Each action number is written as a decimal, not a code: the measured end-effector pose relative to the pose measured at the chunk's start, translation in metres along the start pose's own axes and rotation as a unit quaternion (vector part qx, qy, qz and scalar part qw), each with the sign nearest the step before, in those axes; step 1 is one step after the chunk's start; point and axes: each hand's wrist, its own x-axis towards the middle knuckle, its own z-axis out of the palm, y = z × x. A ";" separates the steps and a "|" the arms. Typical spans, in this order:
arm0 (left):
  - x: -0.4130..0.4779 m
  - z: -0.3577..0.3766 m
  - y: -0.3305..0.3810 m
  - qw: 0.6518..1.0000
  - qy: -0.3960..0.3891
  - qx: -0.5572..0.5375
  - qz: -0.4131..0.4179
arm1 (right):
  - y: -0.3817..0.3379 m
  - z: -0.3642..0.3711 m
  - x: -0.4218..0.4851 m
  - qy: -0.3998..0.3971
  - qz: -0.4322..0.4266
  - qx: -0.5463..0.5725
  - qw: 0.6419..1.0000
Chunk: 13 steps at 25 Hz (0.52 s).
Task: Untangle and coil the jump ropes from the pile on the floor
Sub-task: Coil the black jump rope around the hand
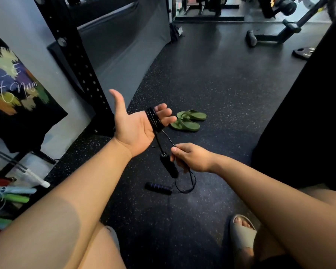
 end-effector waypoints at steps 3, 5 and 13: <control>0.007 -0.004 -0.004 0.994 0.075 0.068 0.045 | -0.015 -0.006 -0.005 -0.015 -0.012 -0.049 0.999; 0.011 -0.008 -0.007 0.978 0.134 0.158 0.036 | -0.028 -0.008 -0.009 -0.026 -0.022 -0.059 0.998; 0.007 -0.006 -0.020 0.897 0.037 0.401 -0.182 | -0.057 -0.042 -0.021 0.099 -0.165 -0.143 0.971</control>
